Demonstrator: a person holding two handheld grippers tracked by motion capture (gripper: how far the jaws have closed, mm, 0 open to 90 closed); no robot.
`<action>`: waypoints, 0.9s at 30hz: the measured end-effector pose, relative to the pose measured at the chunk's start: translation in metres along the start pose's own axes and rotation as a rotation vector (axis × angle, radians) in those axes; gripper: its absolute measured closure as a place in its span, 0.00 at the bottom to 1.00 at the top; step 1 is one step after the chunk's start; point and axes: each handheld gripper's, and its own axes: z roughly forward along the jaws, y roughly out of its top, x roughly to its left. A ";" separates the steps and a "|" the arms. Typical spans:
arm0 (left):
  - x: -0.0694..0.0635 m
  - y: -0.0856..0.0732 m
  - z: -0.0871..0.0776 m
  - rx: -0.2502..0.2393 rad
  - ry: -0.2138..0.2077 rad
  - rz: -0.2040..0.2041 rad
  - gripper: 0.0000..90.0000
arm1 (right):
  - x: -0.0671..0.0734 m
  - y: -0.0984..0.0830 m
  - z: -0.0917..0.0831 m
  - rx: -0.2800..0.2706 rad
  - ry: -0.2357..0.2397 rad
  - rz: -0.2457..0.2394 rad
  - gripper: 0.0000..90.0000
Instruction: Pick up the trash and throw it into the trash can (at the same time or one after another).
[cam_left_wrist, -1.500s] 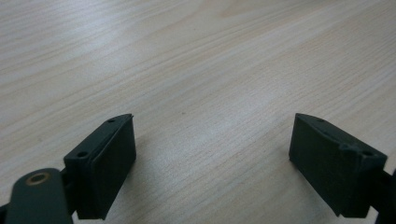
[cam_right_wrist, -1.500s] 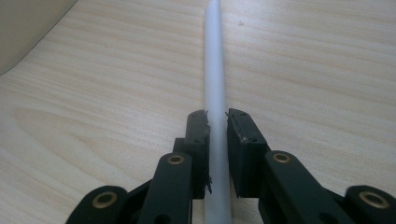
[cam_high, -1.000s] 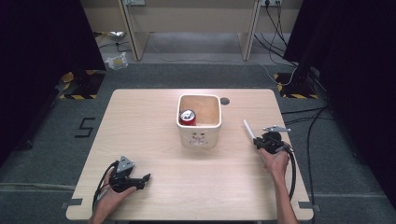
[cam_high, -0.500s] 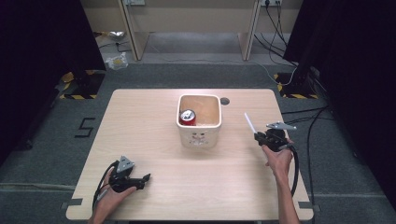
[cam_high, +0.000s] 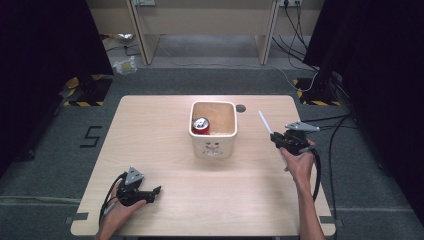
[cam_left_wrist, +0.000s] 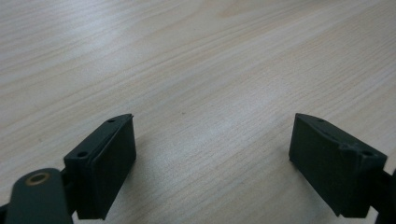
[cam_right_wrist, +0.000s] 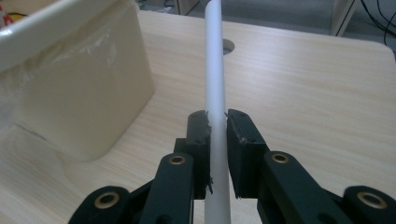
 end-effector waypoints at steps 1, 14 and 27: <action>0.000 0.000 0.000 0.000 0.000 0.000 0.15 | 0.000 0.003 -0.001 -0.004 0.001 -0.005 0.89; 0.000 0.000 0.000 -0.001 0.000 -0.001 0.15 | 0.013 0.038 -0.009 -0.061 0.053 -0.025 0.89; 0.000 0.000 0.000 0.000 0.000 0.000 0.15 | 0.031 0.071 -0.010 -0.091 0.094 -0.053 0.89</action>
